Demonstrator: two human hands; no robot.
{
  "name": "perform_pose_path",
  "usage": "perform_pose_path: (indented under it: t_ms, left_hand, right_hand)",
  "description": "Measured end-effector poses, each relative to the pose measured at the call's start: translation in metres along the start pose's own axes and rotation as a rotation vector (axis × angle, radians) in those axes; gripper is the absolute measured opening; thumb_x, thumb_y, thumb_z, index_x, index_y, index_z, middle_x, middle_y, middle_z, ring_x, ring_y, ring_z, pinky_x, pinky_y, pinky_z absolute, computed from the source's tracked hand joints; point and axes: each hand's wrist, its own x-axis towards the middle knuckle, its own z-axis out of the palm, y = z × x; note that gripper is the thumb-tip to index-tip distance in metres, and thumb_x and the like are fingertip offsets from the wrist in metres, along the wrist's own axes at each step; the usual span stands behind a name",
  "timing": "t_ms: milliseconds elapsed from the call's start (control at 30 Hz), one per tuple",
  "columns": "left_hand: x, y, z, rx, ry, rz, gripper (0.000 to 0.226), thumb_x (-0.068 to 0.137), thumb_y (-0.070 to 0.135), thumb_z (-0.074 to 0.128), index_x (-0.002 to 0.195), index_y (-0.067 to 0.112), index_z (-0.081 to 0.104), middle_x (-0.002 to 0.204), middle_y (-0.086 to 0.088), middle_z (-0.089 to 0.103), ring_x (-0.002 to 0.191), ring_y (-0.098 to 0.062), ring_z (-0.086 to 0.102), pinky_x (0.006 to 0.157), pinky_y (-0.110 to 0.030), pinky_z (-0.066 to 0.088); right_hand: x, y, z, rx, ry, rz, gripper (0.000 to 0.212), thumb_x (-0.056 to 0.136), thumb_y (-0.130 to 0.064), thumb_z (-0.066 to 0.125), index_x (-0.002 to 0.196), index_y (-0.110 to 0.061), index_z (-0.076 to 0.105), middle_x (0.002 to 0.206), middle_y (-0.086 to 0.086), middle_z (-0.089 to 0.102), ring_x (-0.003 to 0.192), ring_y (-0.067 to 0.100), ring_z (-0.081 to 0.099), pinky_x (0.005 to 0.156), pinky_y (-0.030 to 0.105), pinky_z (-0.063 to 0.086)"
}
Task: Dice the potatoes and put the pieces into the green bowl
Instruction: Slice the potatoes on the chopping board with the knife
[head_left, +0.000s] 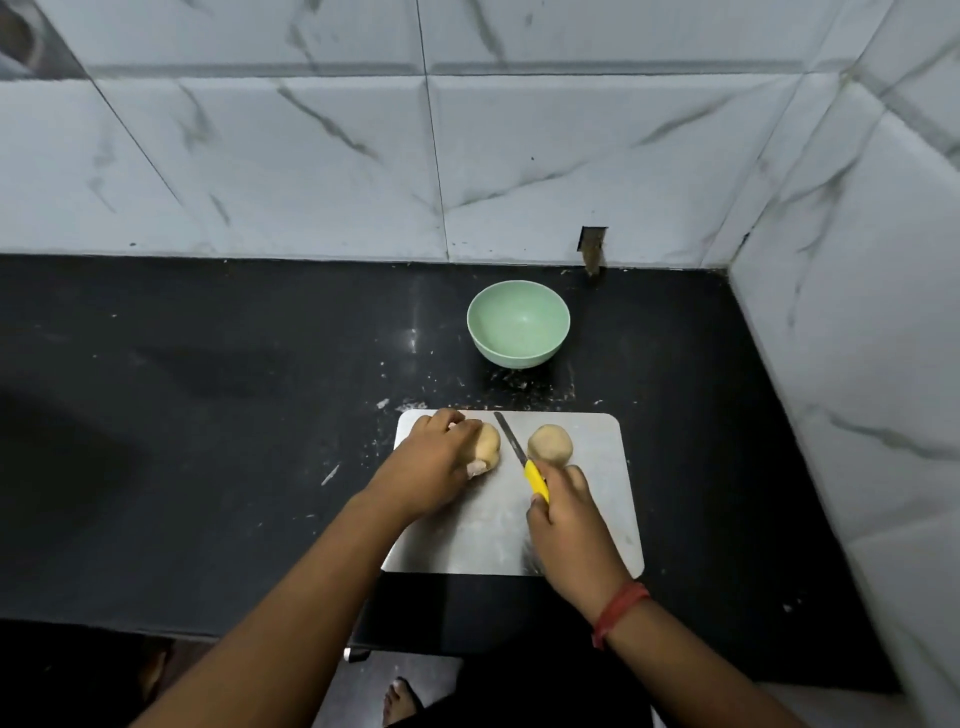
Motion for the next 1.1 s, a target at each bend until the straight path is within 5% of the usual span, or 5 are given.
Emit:
perform_pose_path:
  t_ms: [133, 367, 567, 1100]
  left_hand:
    - [-0.004, -0.006, 0.008, -0.056, 0.042, -0.025, 0.062, 0.093, 0.047, 0.067, 0.145, 0.022, 0.045, 0.139, -0.004, 0.042, 0.123, -0.026, 0.044, 0.099, -0.041, 0.047]
    - [0.001, -0.011, 0.011, -0.125, 0.032, 0.028, 0.061, 0.092, 0.043, 0.07, 0.141, 0.014, 0.047, 0.144, -0.001, 0.048, 0.125, -0.025, 0.044, 0.104, -0.039, 0.041]
    - [0.002, -0.016, 0.016, -0.148, 0.082, 0.051, 0.053, 0.09, 0.039, 0.073, 0.133, 0.015, 0.054, 0.131, -0.001, 0.054, 0.114, -0.026, 0.048, 0.096, -0.038, 0.042]
    - [-0.002, -0.013, 0.023, -0.247, 0.168, 0.044, 0.052, 0.093, 0.044, 0.068, 0.132, 0.013, 0.053, 0.128, 0.0, 0.054, 0.11, -0.02, 0.045, 0.093, -0.034, 0.04]
  right_hand:
    - [-0.003, -0.007, 0.007, -0.03, 0.011, 0.031, 0.043, 0.099, -0.011, 0.04, 0.141, -0.021, 0.042, 0.141, 0.0, 0.036, 0.102, 0.014, 0.051, 0.081, 0.017, 0.036]
    - [-0.007, -0.013, 0.014, -0.13, -0.02, -0.016, 0.032, 0.098, -0.01, 0.039, 0.129, -0.016, 0.044, 0.121, 0.002, 0.049, 0.097, 0.019, 0.053, 0.086, 0.032, 0.046]
    - [0.002, -0.014, 0.017, -0.208, -0.117, 0.019, 0.015, 0.1, -0.013, 0.034, 0.113, -0.013, 0.042, 0.09, 0.007, 0.055, 0.081, 0.025, 0.056, 0.071, 0.039, 0.045]
    - [0.032, -0.018, 0.011, -0.308, -0.365, 0.189, 0.011, 0.103, -0.021, 0.034, 0.099, -0.01, 0.034, 0.086, 0.011, 0.058, 0.068, 0.029, 0.062, 0.042, 0.031, 0.037]
